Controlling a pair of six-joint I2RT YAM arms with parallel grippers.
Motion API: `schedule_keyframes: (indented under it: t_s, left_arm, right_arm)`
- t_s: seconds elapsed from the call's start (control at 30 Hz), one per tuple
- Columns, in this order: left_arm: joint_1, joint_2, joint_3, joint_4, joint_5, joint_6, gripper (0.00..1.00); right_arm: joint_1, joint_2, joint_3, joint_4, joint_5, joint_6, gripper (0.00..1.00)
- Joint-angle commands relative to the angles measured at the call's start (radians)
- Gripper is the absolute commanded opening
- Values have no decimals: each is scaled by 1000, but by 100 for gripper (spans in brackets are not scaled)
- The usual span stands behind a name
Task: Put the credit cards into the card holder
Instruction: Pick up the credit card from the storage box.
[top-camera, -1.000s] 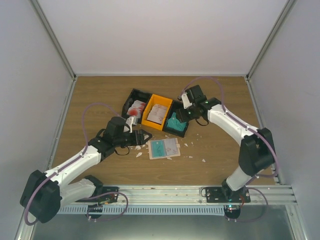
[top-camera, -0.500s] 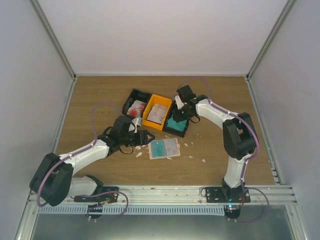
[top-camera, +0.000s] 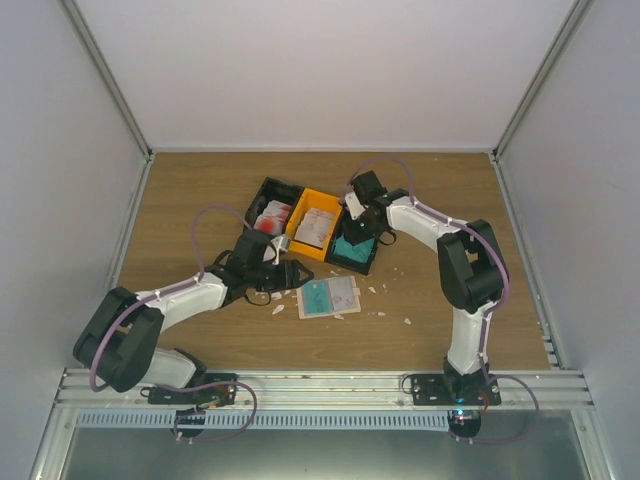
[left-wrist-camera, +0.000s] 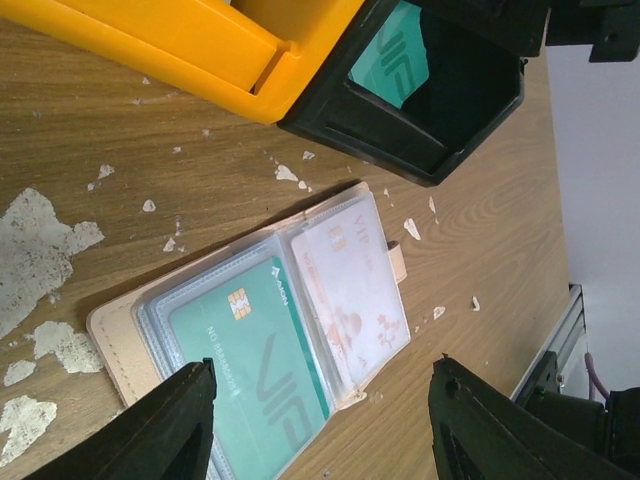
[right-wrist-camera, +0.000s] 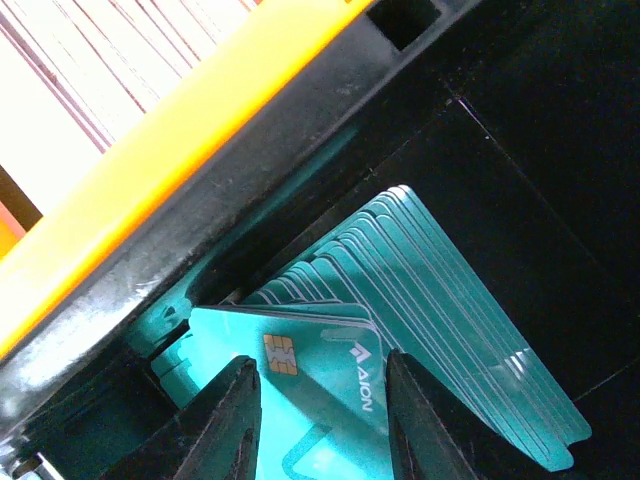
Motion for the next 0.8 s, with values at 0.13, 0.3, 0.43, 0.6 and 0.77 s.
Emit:
schedule_keyframes:
  t_s: [0.13,0.3,0.43,0.6,0.77]
  left_arm:
    - [0,26,33,64,16,13,59]
    - [1,41,34,79,29,8,59]
    - [1,59,40,89,37,5,59]
    - [1,72,44,94,45,3,59]
    - [1,85,50,96,49,5,59]
  right_arm:
    - [7,-22,-19,-4,-68,-25,27]
    - [10,-48,-27,-13,-117,-42,23]
    - [11,-68,-41,-22,-116,-51,26]
    - [16,-69,-52,-30,-63,-44,28]
    - [26,-36,-42,-40,-10,-35,37]
